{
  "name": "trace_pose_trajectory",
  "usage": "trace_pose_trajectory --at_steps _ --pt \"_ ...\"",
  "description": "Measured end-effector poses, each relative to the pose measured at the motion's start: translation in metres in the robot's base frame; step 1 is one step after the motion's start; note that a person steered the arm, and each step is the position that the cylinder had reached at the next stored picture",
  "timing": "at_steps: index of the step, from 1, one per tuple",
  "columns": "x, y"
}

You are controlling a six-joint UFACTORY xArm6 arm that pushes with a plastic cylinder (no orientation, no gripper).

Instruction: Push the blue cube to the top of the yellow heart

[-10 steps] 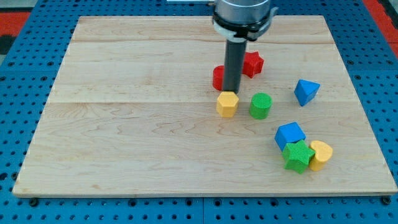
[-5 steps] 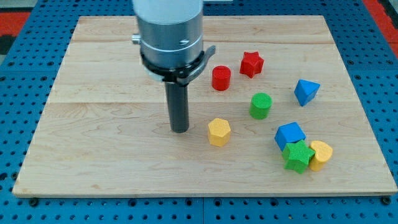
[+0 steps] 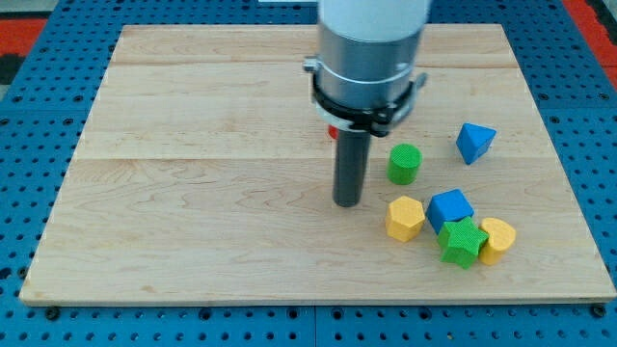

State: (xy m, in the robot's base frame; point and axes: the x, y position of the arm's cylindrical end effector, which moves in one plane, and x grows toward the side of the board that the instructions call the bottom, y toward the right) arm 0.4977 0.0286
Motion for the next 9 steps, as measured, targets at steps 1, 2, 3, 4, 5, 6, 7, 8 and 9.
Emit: trace_pose_trajectory --at_steps 1,2,3,4,5,6,7,8,9 --pt "-0.029 -0.016" --pt "-0.071 -0.005" --pt "-0.089 0.050" --pt "-0.073 0.076" --pt "-0.049 0.102" --pt "-0.049 0.140" --pt "-0.055 0.206" --pt "-0.072 0.238" --pt "-0.079 0.208"
